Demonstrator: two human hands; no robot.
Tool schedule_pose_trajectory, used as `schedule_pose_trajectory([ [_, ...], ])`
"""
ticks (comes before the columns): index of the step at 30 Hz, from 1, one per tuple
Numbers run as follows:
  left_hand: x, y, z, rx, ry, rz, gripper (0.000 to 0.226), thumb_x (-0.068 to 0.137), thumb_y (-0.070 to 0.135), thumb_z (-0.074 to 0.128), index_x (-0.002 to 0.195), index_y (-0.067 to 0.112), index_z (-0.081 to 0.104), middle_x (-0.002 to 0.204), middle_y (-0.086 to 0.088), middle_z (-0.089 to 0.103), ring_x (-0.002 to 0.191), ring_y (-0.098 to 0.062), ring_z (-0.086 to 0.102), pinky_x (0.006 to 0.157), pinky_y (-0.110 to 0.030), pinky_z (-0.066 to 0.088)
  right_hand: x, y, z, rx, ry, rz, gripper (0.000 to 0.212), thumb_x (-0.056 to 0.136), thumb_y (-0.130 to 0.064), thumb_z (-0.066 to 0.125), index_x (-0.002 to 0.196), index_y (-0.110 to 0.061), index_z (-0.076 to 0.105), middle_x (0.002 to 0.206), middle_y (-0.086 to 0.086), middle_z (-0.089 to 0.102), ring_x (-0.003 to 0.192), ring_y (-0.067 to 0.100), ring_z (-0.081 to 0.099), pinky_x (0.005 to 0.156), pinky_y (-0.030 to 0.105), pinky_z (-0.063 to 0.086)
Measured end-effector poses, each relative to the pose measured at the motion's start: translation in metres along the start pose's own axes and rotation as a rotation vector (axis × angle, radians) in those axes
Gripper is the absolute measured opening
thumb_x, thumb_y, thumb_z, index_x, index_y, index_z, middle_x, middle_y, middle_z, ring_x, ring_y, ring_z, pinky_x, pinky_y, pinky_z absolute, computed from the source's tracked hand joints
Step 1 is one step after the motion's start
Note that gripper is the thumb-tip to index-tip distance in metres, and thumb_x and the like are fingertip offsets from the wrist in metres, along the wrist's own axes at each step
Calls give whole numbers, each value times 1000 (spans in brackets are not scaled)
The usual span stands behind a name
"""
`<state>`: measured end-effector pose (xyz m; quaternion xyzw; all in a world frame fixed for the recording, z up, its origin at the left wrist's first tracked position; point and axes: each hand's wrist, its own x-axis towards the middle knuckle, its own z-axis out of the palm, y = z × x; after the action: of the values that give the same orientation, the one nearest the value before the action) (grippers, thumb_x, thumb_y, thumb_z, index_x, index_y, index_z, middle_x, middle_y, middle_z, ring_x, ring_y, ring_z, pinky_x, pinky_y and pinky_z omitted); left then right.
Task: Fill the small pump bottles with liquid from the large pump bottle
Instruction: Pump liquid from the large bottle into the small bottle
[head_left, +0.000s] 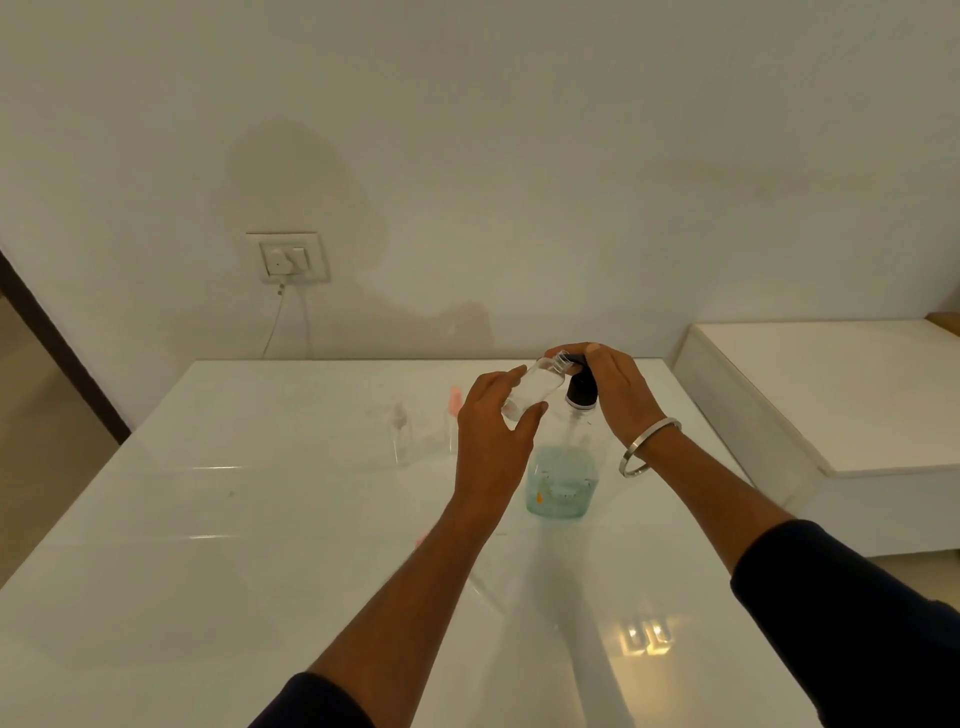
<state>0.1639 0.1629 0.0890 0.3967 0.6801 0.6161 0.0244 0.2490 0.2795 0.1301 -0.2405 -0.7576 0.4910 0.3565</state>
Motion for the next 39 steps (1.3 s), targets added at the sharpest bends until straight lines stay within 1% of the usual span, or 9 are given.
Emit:
schedule_pose_trajectory([
  [4,-1,1,-1,-13,9,11,39,83,24,70,120,18,59,115,5,60,103,-4,55,90,-19,48,-1,-3,1,-11,-14,-2,39,98,-8,27,105,-1,64,105,11,66,94,6,61,84,7,46],
  [8,-1,5,-1,-30,10,12,40,83,26,70,121,17,59,116,4,61,104,-7,55,89,-18,47,3,-9,-3,1,-25,-9,37,98,-7,27,100,-7,64,101,5,66,86,-6,63,80,6,46],
  [12,-1,4,2,-16,21,9,40,84,26,69,122,17,58,116,5,60,103,-4,54,86,-12,45,4,-7,-1,11,-21,0,38,98,-8,27,103,-3,64,103,7,67,93,4,63,83,9,47],
  [16,-3,2,3,-13,23,-3,38,85,24,68,121,18,58,115,5,59,102,-3,53,87,-13,45,3,-3,1,-12,-11,-6,36,98,-6,26,99,-7,63,100,4,64,83,-10,61,79,4,45],
  [20,-4,1,4,7,19,-22,39,85,25,68,122,18,57,117,7,58,101,-1,51,85,-5,41,2,1,1,-20,-1,-16,37,98,-7,26,100,-8,64,101,6,66,90,2,62,82,6,45],
  [23,-4,1,3,7,21,-22,40,85,24,68,122,17,57,119,4,59,103,-4,52,90,-16,45,1,3,2,-3,5,-9,38,99,-8,27,103,-4,64,102,10,66,96,14,61,84,9,45],
  [26,-3,2,3,6,20,-8,40,85,25,68,122,16,57,119,1,60,104,-5,53,93,-23,47,2,0,0,-12,-8,-6,38,99,-9,27,102,-7,64,102,8,66,92,5,61,83,8,45],
  [31,-3,5,1,-20,13,9,40,84,26,68,121,17,58,115,4,60,104,-5,55,90,-20,47,6,-9,-6,-48,-58,-4,39,99,-9,26,104,-3,64,100,3,65,82,-11,60,77,3,44],
  [39,-1,2,1,-2,19,10,39,84,27,69,121,18,58,117,4,60,105,-5,55,91,-20,47,6,-8,-1,-36,-15,-4,36,98,-7,27,97,-9,63,100,3,64,85,-3,61,80,4,45],
])
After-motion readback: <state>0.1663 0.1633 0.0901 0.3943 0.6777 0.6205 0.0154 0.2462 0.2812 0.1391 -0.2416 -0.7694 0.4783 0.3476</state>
